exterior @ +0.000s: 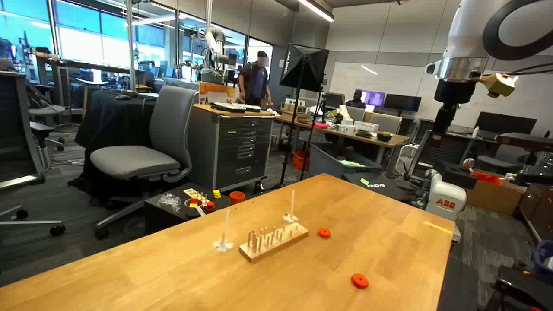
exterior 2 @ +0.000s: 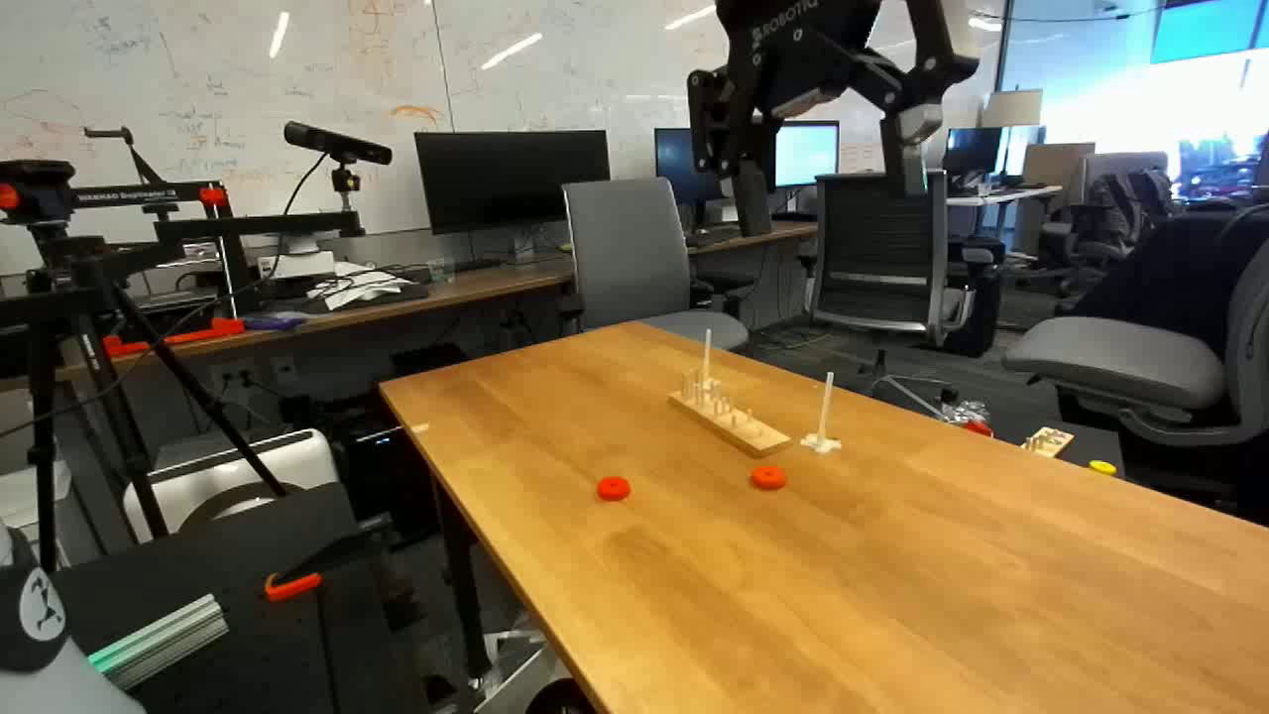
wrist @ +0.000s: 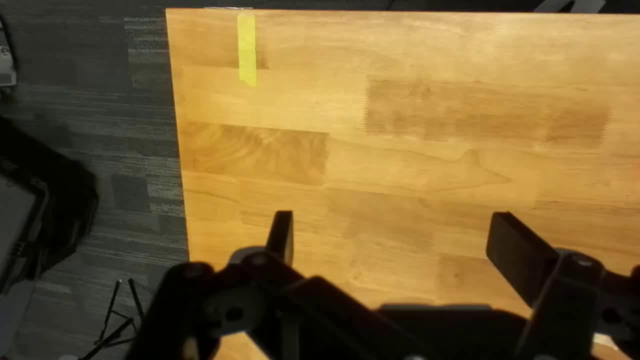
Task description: Put one orange ring on the wooden platform
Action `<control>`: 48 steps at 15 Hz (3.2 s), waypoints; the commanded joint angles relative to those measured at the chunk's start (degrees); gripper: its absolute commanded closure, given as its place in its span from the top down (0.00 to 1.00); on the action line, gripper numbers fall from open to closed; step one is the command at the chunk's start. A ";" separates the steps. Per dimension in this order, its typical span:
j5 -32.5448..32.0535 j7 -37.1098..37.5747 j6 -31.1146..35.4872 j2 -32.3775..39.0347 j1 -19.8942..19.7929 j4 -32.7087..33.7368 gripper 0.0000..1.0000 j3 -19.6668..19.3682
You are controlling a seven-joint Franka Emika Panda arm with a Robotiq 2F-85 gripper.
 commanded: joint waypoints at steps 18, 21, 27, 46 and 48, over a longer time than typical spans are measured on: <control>-2.23 35.06 9.50 20.59 5.99 9.48 1.00 6.54; -0.70 33.11 11.37 19.37 7.46 6.50 1.00 4.89; -0.70 32.45 9.98 20.65 7.81 8.12 1.00 4.83; 3.46 9.04 -12.87 54.43 13.75 41.42 1.00 6.13; 8.11 12.58 -9.37 54.99 12.86 41.72 1.00 6.04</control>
